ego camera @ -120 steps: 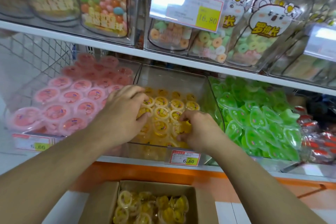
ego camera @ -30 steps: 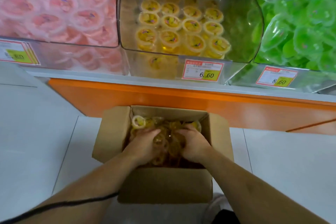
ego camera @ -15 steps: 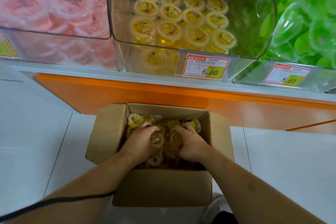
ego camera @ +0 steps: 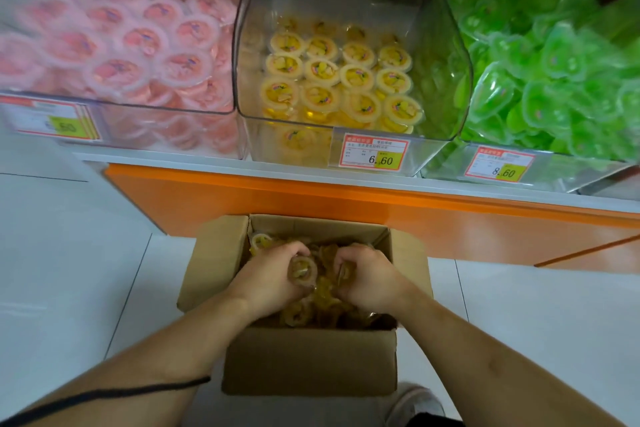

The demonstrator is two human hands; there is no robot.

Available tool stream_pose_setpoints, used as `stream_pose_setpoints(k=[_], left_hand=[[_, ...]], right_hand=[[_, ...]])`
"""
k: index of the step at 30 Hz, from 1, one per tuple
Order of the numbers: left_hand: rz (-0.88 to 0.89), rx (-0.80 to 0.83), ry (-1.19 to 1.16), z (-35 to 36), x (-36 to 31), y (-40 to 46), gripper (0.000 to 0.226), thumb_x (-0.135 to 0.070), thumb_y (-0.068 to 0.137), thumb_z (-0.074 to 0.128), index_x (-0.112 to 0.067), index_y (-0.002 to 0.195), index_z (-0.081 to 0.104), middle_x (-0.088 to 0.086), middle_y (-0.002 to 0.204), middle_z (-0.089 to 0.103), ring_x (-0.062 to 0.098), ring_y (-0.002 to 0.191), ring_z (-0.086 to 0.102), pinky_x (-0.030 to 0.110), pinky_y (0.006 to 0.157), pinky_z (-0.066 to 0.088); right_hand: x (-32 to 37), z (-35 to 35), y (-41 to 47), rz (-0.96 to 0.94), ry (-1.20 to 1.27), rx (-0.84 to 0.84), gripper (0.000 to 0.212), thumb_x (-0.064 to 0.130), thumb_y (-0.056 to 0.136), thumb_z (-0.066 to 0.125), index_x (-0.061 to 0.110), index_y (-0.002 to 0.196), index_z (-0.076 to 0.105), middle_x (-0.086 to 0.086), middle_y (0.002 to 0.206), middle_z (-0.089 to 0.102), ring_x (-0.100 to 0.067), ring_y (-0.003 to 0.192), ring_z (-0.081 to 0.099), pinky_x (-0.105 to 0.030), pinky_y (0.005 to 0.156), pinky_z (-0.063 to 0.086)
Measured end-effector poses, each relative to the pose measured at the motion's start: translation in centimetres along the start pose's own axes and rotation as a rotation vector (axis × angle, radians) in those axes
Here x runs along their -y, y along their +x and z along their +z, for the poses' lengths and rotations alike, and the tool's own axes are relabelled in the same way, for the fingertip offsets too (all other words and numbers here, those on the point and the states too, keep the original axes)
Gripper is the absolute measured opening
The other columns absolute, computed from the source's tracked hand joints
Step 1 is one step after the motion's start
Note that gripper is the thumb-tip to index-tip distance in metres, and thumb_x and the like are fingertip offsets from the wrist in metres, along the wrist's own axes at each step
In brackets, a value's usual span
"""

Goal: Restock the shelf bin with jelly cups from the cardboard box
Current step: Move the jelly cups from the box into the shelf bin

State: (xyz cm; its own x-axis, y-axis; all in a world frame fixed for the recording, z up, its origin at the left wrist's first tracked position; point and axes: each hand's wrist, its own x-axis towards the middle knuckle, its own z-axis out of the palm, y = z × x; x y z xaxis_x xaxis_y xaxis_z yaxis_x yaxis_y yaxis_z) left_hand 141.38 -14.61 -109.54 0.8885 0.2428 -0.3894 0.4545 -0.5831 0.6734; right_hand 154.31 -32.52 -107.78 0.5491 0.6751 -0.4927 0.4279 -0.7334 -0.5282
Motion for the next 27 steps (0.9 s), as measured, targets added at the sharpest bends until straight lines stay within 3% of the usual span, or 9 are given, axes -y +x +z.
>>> stream_pose_setpoints(k=[4,6,8,10,13,15,19,22,27], left_hand=[[0.028,-0.039,0.029,-2.9,-2.3,-1.3,0.057,-0.040,0.078,0.087,-0.043,0.128,0.058,-0.024,0.122,0.061,0.001,0.112,0.060,0.027,0.094,0.054],[0.042,-0.081,0.030,-4.2,-3.5,-2.0,0.059,-0.042,0.074,0.089,-0.043,0.125,0.059,-0.025,0.119,0.061,0.002,0.112,0.060,0.025,0.094,0.053],[0.062,-0.124,0.066,-5.4,-4.9,-2.8,0.061,-0.045,0.073,0.089,-0.043,0.126,0.059,-0.026,0.119,0.060,0.000,0.106,0.059,0.013,0.081,0.046],[0.080,-0.133,0.117,-6.6,-6.2,-3.9,0.061,-0.050,0.073,0.088,-0.047,0.127,0.058,-0.027,0.118,0.060,-0.002,0.099,0.056,0.007,0.068,0.037],[0.096,-0.129,0.108,-8.4,-7.6,-4.9,0.068,-0.065,0.062,0.084,-0.054,0.123,0.055,-0.028,0.116,0.062,-0.001,0.101,0.062,0.020,0.082,0.052],[0.092,-0.123,0.063,-9.7,-8.6,-5.6,0.069,-0.061,0.062,0.087,-0.050,0.124,0.058,-0.025,0.115,0.062,0.001,0.098,0.064,0.029,0.088,0.057],[0.140,-0.164,0.032,-12.3,-10.8,-6.8,0.062,-0.051,0.063,0.093,-0.045,0.117,0.064,-0.017,0.106,0.068,0.002,0.084,0.067,0.027,0.078,0.058],[0.171,-0.199,-0.020,-13.8,-12.1,-7.5,0.060,-0.051,0.060,0.093,-0.047,0.113,0.065,-0.019,0.107,0.068,-0.001,0.084,0.069,0.028,0.081,0.060],[0.240,-0.266,-0.089,-16.5,-14.5,-8.4,0.060,-0.054,0.057,0.092,-0.048,0.111,0.066,-0.019,0.107,0.069,0.002,0.085,0.071,0.033,0.083,0.061]], right_hand=[[2.4,-3.1,-1.8,0.008,0.036,-0.049,0.025,0.035,0.076,0.086,0.035,0.087,0.063,0.014,0.094,0.066,-0.006,0.081,0.062,-0.017,0.058,0.048],[3.7,-4.5,-2.9,-0.012,0.017,-0.089,0.025,0.038,0.076,0.087,0.035,0.086,0.064,0.011,0.085,0.067,-0.004,0.071,0.060,-0.014,0.050,0.044],[4.7,-5.5,-3.8,-0.008,-0.012,-0.128,0.027,0.048,0.073,0.085,0.040,0.087,0.064,0.011,0.083,0.067,-0.004,0.071,0.061,-0.018,0.053,0.046],[5.5,-6.6,-4.6,-0.001,0.000,-0.155,0.033,0.056,0.066,0.084,0.044,0.090,0.065,0.011,0.084,0.069,-0.005,0.076,0.064,-0.033,0.062,0.057],[6.9,-8.5,-6.1,-0.044,0.045,-0.204,0.028,0.045,0.067,0.089,0.038,0.083,0.066,0.012,0.075,0.067,-0.001,0.068,0.061,-0.028,0.061,0.055],[8.1,-10.0,-7.3,-0.080,0.089,-0.247,0.025,0.037,0.069,0.090,0.034,0.079,0.067,0.010,0.067,0.065,-0.001,0.060,0.059,-0.030,0.057,0.053],[10.2,-12.5,-9.7,-0.129,0.203,-0.267,0.019,0.018,0.074,0.084,0.025,0.078,0.066,-0.007,0.067,0.072,-0.028,0.058,0.072,-0.036,0.051,0.054],[11.3,-13.9,-10.9,-0.121,0.224,-0.278,0.019,0.011,0.077,0.079,0.022,0.076,0.065,-0.012,0.065,0.071,-0.032,0.060,0.074,-0.024,0.049,0.048],[12.7,-16.3,-11.8,-0.165,0.239,-0.367,0.016,0.008,0.074,0.080,0.018,0.076,0.067,-0.009,0.067,0.071,-0.030,0.061,0.074,-0.037,0.056,0.057]])
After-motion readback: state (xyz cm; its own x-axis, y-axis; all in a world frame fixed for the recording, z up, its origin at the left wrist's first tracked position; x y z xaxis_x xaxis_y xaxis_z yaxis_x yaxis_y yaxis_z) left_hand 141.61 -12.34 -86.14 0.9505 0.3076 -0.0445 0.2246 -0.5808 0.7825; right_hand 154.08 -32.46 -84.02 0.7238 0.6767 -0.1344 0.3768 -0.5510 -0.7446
